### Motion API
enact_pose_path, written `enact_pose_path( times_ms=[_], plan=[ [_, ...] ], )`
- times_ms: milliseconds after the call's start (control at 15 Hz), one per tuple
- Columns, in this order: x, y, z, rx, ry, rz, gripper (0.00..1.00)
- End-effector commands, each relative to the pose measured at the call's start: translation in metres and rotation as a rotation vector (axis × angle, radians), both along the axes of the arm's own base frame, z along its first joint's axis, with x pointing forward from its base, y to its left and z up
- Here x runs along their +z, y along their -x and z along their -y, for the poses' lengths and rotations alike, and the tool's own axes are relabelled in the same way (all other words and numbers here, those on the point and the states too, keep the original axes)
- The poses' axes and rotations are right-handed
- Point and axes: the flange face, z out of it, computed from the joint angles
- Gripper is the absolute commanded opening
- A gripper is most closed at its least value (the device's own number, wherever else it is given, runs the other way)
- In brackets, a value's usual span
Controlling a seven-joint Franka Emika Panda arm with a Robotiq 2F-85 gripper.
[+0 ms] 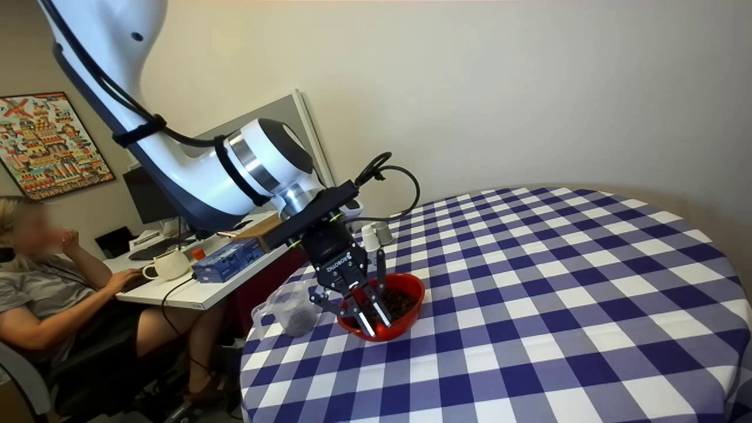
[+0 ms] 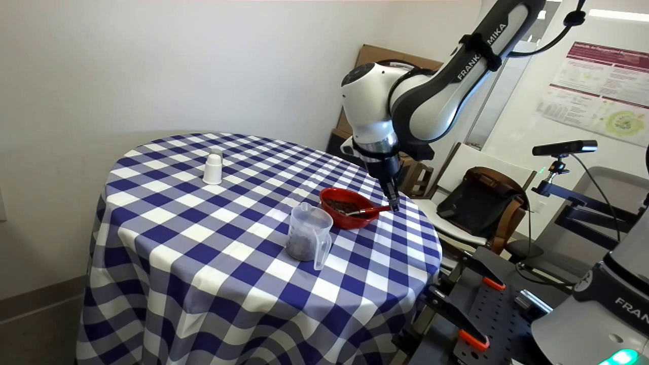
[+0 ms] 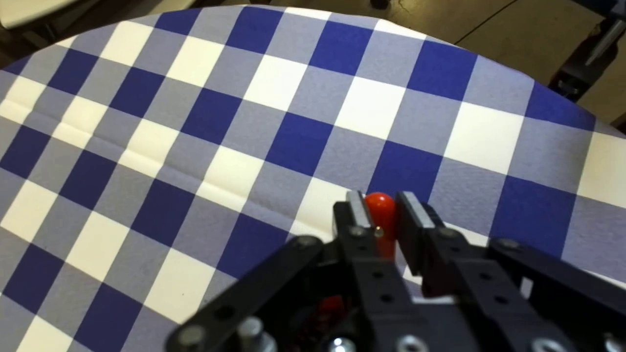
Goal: Put a spoonful of the things in the bowl into the jug
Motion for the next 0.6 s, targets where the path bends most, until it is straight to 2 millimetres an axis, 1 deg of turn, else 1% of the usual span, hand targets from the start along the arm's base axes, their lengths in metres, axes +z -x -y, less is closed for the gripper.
enact_pose_path(
  times_ms=[0,533],
  plan=[
    [0.01,-0.005,0.01,-0.03,-0.051,0.013,0.05],
    [0.018,-0.007,0.034,-0.099,-0.097,0.043,0.05]
  ],
)
